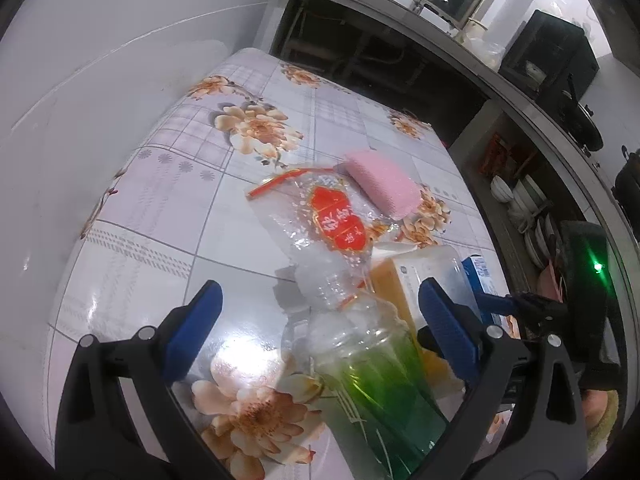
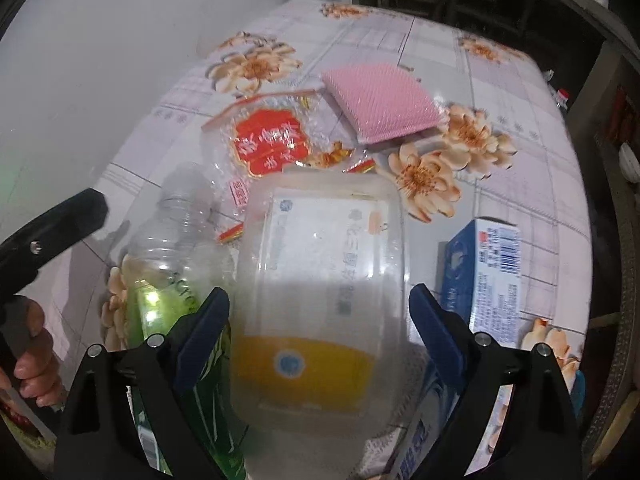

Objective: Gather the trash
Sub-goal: 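Grasp the clear plastic box with the right tool, then lift the clear box with the right tool while the left tool reaches the pink sponge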

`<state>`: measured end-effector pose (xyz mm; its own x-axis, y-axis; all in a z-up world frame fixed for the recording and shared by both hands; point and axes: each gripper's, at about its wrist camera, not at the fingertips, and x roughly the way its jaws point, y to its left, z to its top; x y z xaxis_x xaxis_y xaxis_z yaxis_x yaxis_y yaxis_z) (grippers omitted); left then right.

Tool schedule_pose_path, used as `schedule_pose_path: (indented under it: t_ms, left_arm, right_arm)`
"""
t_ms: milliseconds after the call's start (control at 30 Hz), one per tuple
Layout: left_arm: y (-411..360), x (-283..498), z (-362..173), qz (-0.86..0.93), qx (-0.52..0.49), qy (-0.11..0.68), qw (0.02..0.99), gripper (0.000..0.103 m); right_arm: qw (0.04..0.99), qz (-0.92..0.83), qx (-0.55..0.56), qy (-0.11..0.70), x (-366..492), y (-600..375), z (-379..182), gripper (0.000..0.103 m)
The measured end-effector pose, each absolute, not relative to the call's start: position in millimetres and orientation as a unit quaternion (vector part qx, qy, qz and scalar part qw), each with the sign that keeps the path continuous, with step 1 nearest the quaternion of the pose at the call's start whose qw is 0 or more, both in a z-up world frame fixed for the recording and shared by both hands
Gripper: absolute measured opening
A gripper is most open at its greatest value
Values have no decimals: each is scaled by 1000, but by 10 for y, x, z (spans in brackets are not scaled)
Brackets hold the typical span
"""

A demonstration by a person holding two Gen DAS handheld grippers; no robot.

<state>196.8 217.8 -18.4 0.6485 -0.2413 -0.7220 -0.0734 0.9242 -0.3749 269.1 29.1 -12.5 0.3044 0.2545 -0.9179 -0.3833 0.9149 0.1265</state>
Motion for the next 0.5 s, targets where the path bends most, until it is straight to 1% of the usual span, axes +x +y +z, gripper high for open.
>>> schedule_pose_path:
  t_ms: [133, 200, 267, 500]
  left_arm:
    - [2214, 2004, -221, -45, -196, 418, 886, 94]
    - [2231, 2024, -232, -44, -200, 417, 885, 94]
    - [2256, 2061, -251, -43, -207, 418, 883, 94]
    - [2307, 2323, -385, -49, -244, 432, 867, 94]
  right_arm:
    - [802, 197, -49, 562, 2727, 284, -234, 88]
    - [803, 197, -42, 561, 2721, 262, -247, 86]
    - [805, 199, -35, 558, 2709, 236, -237, 84]
    - [818, 197, -13, 540, 2667, 125, -138, 83]
